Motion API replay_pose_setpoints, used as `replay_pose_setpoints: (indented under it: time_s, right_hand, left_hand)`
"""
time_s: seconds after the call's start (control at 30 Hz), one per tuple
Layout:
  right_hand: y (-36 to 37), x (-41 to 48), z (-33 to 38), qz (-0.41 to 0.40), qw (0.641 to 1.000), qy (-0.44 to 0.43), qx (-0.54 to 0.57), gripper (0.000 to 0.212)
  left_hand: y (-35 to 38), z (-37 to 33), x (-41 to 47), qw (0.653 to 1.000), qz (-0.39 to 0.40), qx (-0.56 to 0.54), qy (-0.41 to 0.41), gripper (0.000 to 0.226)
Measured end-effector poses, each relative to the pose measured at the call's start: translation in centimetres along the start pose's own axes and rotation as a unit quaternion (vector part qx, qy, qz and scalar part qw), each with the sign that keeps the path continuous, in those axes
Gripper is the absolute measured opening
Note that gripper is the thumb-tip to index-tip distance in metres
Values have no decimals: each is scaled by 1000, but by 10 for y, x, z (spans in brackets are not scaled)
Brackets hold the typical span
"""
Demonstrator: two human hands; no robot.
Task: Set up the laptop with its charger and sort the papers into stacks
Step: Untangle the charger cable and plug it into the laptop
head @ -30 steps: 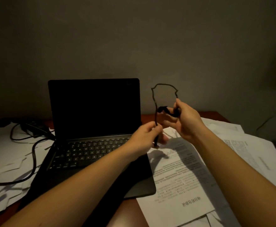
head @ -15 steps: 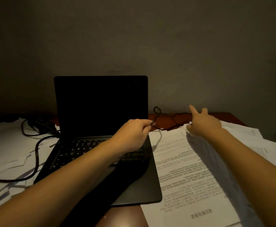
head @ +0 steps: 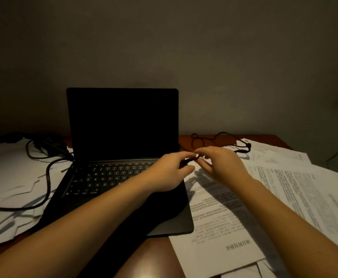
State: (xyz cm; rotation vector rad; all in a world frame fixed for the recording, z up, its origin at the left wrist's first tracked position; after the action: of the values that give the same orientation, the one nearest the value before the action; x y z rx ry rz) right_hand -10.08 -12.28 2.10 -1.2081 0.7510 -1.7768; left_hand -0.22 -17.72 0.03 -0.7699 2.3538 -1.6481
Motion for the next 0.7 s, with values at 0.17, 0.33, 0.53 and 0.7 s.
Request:
replay_pose_setpoints:
  time_s: [0.17,0.33,0.53,0.7]
  right_hand:
    - [-12,-8,-18,-35,996,48,60,40]
    - [-16,-11,-17,-67,993,59,73,40]
    - [-1,-13,-15,-12,996,53,75,53]
    - [25,-25,-8,113,982,73,135,66]
  left_hand:
    - [-21,16,-5,992,-77,-98,-20,20]
    - [6,3,-4,997,22,-69,24,26]
    - [6,-6,-8,985,37,-166,40,26]
    - [9,9,-8,998,23,-63,18,28]
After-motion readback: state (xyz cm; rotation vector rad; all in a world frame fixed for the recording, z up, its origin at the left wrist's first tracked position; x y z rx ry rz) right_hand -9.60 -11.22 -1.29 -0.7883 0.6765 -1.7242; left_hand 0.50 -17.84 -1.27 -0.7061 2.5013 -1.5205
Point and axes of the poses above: each hand's wrist, its own x-axis towards the middle knuckle, its own y-axis out of the palm, z = x × y, the point moved 10 cm from there along x, towards the middle knuckle, and after that the axes turned 15 degrees about x, right-handed, at the moved point
